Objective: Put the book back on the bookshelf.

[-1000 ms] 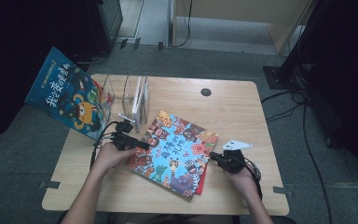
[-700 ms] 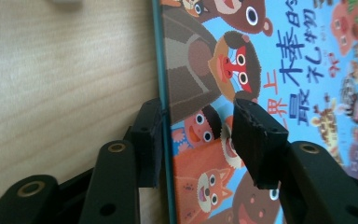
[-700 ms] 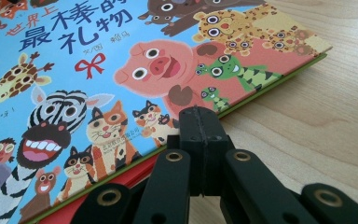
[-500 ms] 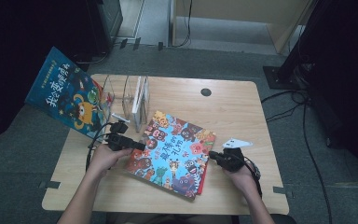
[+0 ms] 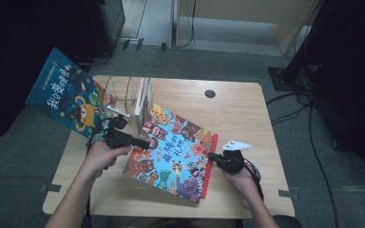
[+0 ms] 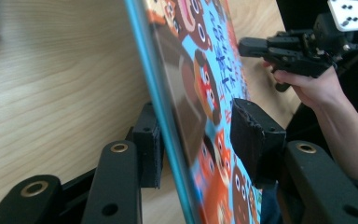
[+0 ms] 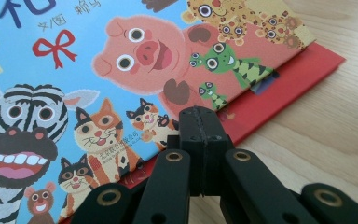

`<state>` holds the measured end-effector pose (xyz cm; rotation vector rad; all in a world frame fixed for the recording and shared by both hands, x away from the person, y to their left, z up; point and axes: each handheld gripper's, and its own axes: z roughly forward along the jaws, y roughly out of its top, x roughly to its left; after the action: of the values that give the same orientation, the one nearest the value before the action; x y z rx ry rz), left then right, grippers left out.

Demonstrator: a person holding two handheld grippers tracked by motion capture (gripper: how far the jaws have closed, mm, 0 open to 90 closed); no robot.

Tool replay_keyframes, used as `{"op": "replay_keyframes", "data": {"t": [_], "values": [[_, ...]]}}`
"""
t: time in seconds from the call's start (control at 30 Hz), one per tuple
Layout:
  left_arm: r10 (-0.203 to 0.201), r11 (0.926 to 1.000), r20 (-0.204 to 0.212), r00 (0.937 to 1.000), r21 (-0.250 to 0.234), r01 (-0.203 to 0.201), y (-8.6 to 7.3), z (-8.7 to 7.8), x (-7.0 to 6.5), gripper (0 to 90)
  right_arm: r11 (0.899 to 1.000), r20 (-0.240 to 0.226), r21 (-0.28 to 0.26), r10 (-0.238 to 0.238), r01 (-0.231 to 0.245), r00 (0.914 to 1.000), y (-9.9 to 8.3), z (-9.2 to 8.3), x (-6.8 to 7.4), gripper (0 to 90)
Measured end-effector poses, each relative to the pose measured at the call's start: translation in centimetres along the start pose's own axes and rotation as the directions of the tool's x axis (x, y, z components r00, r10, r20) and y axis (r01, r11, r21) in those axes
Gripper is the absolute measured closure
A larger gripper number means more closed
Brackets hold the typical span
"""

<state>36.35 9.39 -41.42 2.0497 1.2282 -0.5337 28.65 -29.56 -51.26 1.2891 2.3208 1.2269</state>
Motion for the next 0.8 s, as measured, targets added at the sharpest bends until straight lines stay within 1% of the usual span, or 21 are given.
{"op": "replay_keyframes", "data": {"t": [0.1, 0.13, 0.17, 0.2, 0.23, 0.27, 0.3, 0.33, 0.4, 0.43, 0.47, 0.5, 0.53, 0.57, 0.6, 0.63, 0.67, 0.73, 0.8], "values": [[0.003, 1.0000, 0.009, 1.0000, 0.007, -0.003, 1.0, -0.1, -0.7, 59.3, 1.000, -0.008, -0.007, -0.021, 0.021, 0.9998, 0.1, 0.3, 0.3, 90.0], [0.007, 0.9997, 0.012, 0.9999, 0.023, -0.008, 1.3, 0.0, -1.0, 60.8, 1.000, -0.011, -0.011, -0.025, 0.025, 0.9996, 0.1, 0.5, 0.4, 90.0], [0.015, 0.9992, 0.006, 0.9999, 0.038, -0.015, 1.6, 0.2, -1.4, 61.9, 1.000, -0.023, -0.009, -0.023, 0.023, 0.9995, 0.2, 0.6, 0.5, 90.0], [0.021, 0.9982, -0.011, 0.9997, 0.057, -0.020, 1.8, 0.5, -1.7, 62.8, 1.000, -0.033, -0.011, -0.027, 0.027, 0.9991, 0.3, 0.8, 0.7, 90.0], [0.023, 0.9973, -0.014, 0.9996, 0.071, -0.022, 2.1, 0.7, -1.8, 64.1, 0.999, -0.042, -0.007, -0.033, 0.033, 0.9986, 0.4, 1.0, 0.9, 90.0], [0.016, 0.9978, 0.011, 0.9998, 0.065, -0.016, 2.3, 0.7, -1.9, 65.4, 0.999, -0.038, -0.006, -0.051, 0.051, 0.9979, 0.5, 1.1, 1.2, 90.0], [0.012, 0.9980, 0.021, 0.9997, 0.062, -0.013, 2.5, 0.6, -1.9, 69.1, 0.997, -0.032, -0.006, -0.072, 0.071, 0.9969, 0.5, 1.2, 1.4, 90.0], [0.018, 0.9977, 0.015, 0.9997, 0.065, -0.019, 2.7, 0.5, -2.1, 70.7, 0.997, -0.034, -0.008, -0.075, 0.075, 0.9966, 0.6, 1.3, 1.5, 90.0], [0.031, 0.9960, 0.000, 0.9995, 0.083, -0.030, 3.2, 0.2, -2.6, 71.3, 0.997, -0.036, -0.008, -0.071, 0.071, 0.9968, 0.6, 1.4, 1.6, 90.0], [0.034, 0.9951, 0.003, 0.9994, 0.093, -0.034, 3.5, 0.0, -2.9, 72.0, 0.997, -0.039, -0.008, -0.076, 0.076, 0.9963, 0.7, 1.5, 1.6, 89.0], [0.038, 0.9944, 0.004, 0.9993, 0.099, -0.038, 3.9, -0.3, -3.2, 73.4, 0.997, -0.045, -0.008, -0.076, 0.076, 0.9961, 0.8, 1.6, 1.6, 85.3], [0.050, 0.9958, -0.003, 0.9988, 0.078, -0.049, 4.2, -0.7, -3.6, 74.8, 0.997, -0.055, -0.010, -0.083, 0.083, 0.9950, 0.8, 1.6, 1.7, 79.0], [0.063, 0.9946, -0.004, 0.9980, 0.083, -0.062, 4.6, -1.1, -4.0, 76.7, 0.995, -0.075, -0.010, -0.099, 0.098, 0.9923, 0.9, 1.7, 1.8, 77.6], [0.076, 0.9926, -0.031, 0.9967, 0.098, -0.072, 5.0, -1.4, -4.5, 77.1, 0.992, -0.056, -0.006, -0.128, 0.127, 0.9902, 0.9, 1.8, 2.0, 78.9], [0.084, 0.9894, -0.046, 0.9954, 0.122, -0.078, 5.4, -1.7, -4.8, 77.5, 0.987, -0.037, -0.003, -0.160, 0.160, 0.9864, 1.0, 1.8, 2.3, 78.7], [0.084, 0.9878, -0.061, 0.9946, 0.137, -0.075, 5.8, -1.9, -5.1, 77.9, 0.983, -0.026, -0.002, -0.181, 0.181, 0.9831, 1.0, 1.8, 2.5, 76.8], [0.084, 0.9851, -0.077, 0.9935, 0.157, -0.071, 6.2, -2.3, -5.4, 78.5, 0.983, -0.031, 0.003, -0.186, 0.186, 0.9821, 1.0, 1.8, 2.6, 74.5], [0.084, 0.9816, -0.102, 0.9912, 0.179, -0.065, 6.8, -2.7, -6.0, 79.8, 0.980, -0.036, 0.012, -0.200, 0.201, 0.9791, 1.0, 1.8, 2.8, 69.8], [0.099, 0.9743, -0.137, 0.9856, 0.215, -0.068, 7.4, -3.2, -6.7, 80.7, 0.977, -0.046, 0.011, -0.212, 0.213, 0.9761, 1.1, 1.9, 2.9, 63.2]]}}
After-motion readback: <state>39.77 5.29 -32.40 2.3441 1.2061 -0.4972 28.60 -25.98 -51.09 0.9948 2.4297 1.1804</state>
